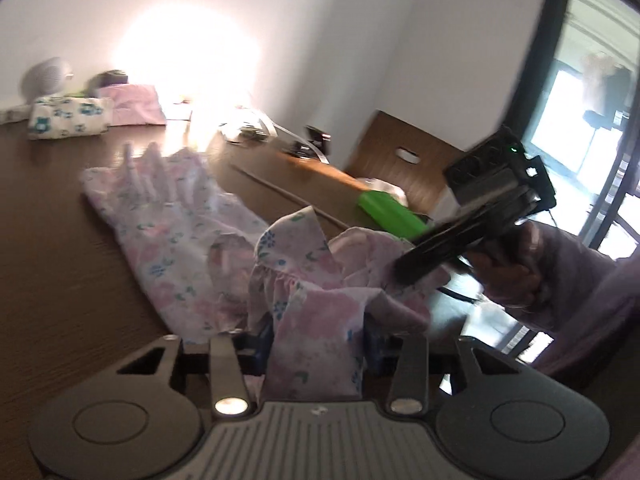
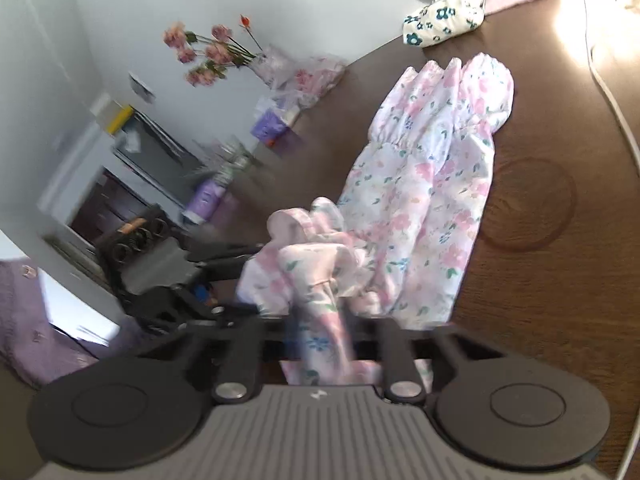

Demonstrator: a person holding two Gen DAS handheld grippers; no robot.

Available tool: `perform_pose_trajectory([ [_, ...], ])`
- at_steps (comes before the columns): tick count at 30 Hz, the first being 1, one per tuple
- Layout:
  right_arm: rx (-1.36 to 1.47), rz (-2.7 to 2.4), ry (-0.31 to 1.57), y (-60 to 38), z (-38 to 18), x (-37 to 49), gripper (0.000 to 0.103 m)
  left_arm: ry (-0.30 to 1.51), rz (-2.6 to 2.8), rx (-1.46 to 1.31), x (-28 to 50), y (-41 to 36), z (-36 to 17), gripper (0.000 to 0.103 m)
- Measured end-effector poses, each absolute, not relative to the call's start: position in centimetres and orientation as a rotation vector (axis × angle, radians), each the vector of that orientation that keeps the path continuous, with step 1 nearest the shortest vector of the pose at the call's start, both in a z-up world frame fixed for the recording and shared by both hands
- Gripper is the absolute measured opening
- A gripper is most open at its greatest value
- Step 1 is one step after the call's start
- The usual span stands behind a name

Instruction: Fold clothes

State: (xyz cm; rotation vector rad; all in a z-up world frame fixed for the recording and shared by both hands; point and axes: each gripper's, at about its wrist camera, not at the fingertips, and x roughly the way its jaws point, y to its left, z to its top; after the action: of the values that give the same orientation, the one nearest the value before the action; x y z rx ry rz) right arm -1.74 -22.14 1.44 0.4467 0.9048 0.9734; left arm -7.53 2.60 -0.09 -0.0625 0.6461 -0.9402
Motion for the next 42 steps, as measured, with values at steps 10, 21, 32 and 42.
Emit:
perform_pose_trajectory([
  [10,0.389,0.69,0.695,-21.4,2.1,0.4,0.047,0.621,-0.909,-0.044,-7.4,1.6,-0.3,0.064],
  [21,0.156,0.522,0.468,-23.7,7.5,-8.6,0.065,0.589,-0.688,-0.196,-11.9,5.7,2.8,0.083],
  [32,0.651,0.696,0.758,-23.1,-0.9,-3.7,0.009,0.622,-0.713,-0.397,-8.9,3.1,0.1,0.02],
  [42,0.359,0.48,0.737,-20.4,-0.6,-2.9,0.021,0.654,-0.565,-0.489,-5.0,2.1,-0.9,0.023],
])
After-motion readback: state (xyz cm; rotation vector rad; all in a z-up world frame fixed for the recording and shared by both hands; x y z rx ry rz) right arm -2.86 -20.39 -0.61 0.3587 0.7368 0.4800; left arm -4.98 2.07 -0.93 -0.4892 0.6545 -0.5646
